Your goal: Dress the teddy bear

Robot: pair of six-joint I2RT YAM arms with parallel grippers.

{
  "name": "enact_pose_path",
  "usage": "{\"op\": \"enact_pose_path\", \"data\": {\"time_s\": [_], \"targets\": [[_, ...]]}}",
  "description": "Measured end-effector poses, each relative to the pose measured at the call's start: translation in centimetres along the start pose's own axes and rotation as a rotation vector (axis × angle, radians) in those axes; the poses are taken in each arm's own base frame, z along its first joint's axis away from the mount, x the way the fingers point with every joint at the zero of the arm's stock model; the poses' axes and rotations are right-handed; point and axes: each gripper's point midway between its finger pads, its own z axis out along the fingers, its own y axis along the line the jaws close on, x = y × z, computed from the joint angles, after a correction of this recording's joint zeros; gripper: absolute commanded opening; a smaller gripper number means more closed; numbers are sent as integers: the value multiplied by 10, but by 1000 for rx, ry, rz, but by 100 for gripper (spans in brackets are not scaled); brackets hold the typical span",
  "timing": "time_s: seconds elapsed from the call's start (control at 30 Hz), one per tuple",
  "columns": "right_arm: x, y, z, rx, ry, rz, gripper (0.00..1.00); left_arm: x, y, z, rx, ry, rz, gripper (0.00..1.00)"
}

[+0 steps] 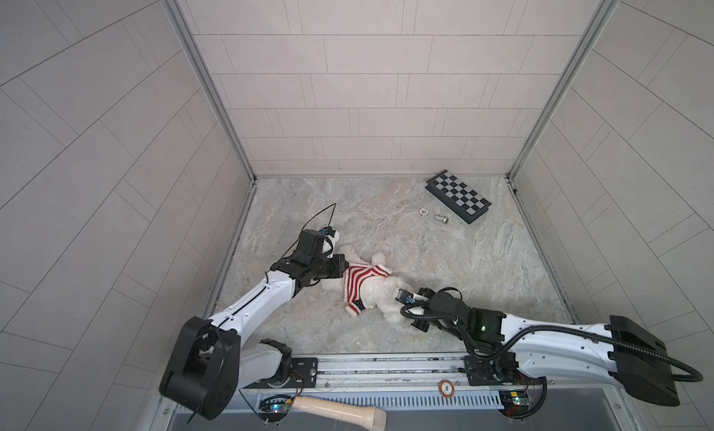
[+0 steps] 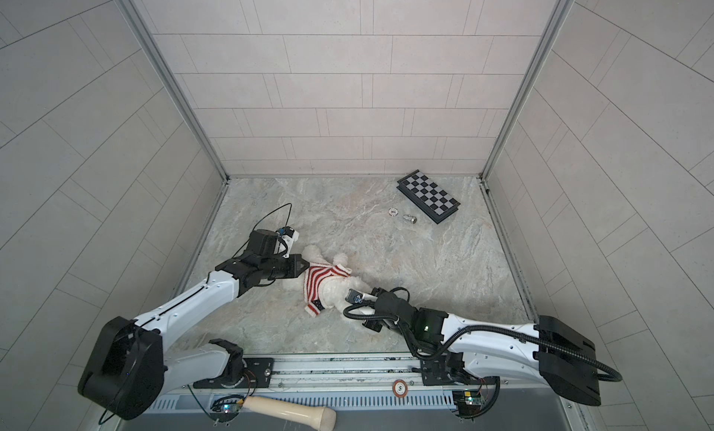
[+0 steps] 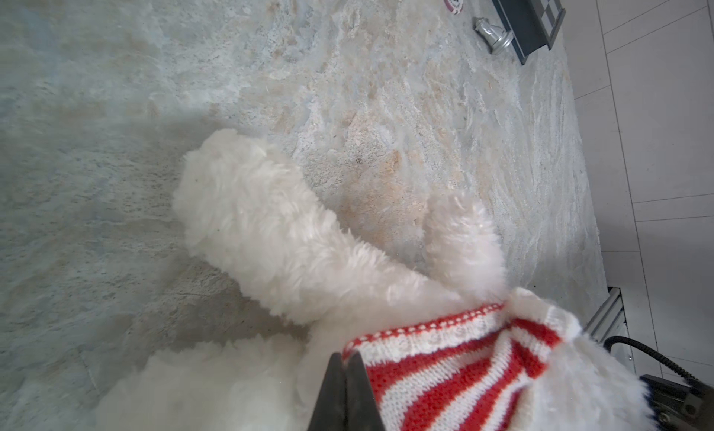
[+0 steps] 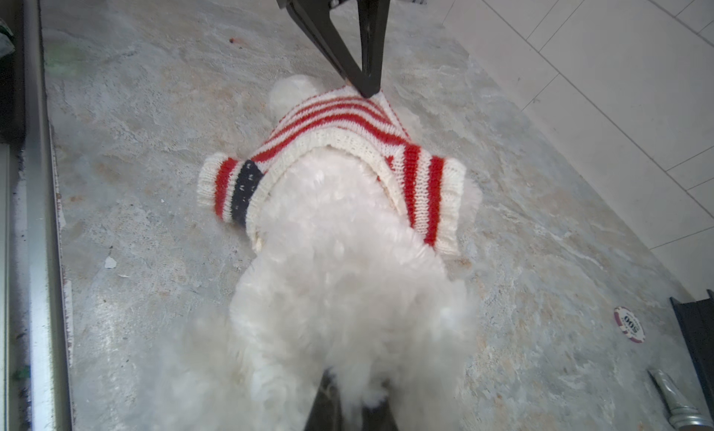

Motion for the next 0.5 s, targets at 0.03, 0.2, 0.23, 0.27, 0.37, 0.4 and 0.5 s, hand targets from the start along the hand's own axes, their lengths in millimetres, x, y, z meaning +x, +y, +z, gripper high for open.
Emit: {"op": "enact_pose_path", "data": {"time_s": [0.03,0.2,0.23,0.27,0.37,0.4,0.5], "targets": [[0,-1,-2,3,-9,-7,0,1,1,0,-2,3,-1,0],[1,-4,-7,22,-24,-19,0,2,-1,-1,2,-4,13,0],[0,-6,-7,28,-23,-18,0,1,-3,-2,3,-9,25,0],[0,-7,-7,34,-17,-17,0,1,-6,-3,3,-12,38,0],[-2,-11,-3,58,16,-12,0,5,-16,-2,17,-5,71,12],[-2,-12,-1,66,29,-7,0,7,-18,-1,18,-3,79,21],[-6,-20,4,107,61,36,0,6,-21,-8,12,-20,109,50]]}}
